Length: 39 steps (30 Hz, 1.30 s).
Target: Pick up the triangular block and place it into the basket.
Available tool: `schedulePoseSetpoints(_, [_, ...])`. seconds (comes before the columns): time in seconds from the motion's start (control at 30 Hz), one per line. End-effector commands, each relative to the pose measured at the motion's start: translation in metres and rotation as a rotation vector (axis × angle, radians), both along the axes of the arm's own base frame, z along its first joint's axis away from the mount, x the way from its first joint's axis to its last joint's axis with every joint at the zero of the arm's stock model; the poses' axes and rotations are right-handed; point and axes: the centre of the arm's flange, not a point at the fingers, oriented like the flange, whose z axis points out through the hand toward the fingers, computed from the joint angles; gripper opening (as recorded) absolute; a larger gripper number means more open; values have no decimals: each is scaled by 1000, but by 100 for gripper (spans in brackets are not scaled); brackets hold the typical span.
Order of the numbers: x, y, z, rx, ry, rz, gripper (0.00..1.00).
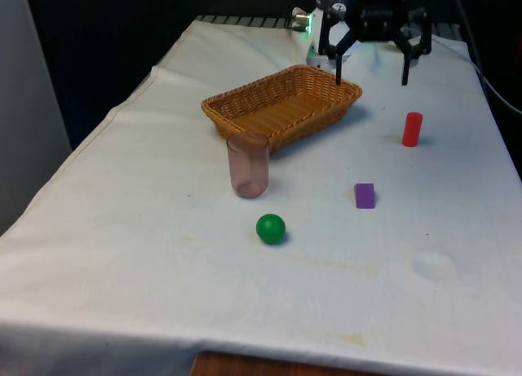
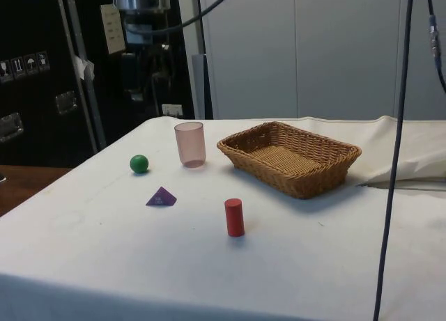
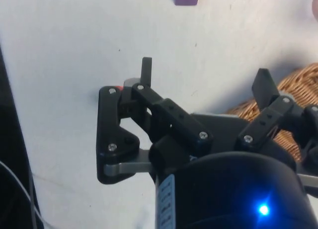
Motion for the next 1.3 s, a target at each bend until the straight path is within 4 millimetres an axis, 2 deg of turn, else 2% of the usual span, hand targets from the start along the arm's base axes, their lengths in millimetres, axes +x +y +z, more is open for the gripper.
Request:
schedulePoseSetpoints(0.0, [0,0,-8,4,-10,-16,100])
schedulePoseSetpoints(0.03, [0,0,-4,-1,-2,-4,100])
schedulePoseSetpoints(0.1, [-1,0,-18,2,-12,-31,100])
schedulePoseSetpoints(0.3, [-1,-1,-39,-3,-15,-58,100])
schedulePoseSetpoints(0.33, [-2,-1,-35,-7,-9,-50,100])
schedulePoseSetpoints(0.43, [-1,1,-52,-8,-19,-64,100])
schedulePoseSetpoints(0.6, [2,4,-68,-18,-26,-62,100])
schedulePoseSetpoints(0.63, [1,2,-66,-16,-18,-60,100])
schedulePoseSetpoints(0.67, [2,4,-75,-22,-25,-62,100])
schedulePoseSetpoints(0.77, [2,7,-83,-28,-25,-56,100])
schedulePoseSetpoints(1.27, [3,13,-114,-53,-38,37,100])
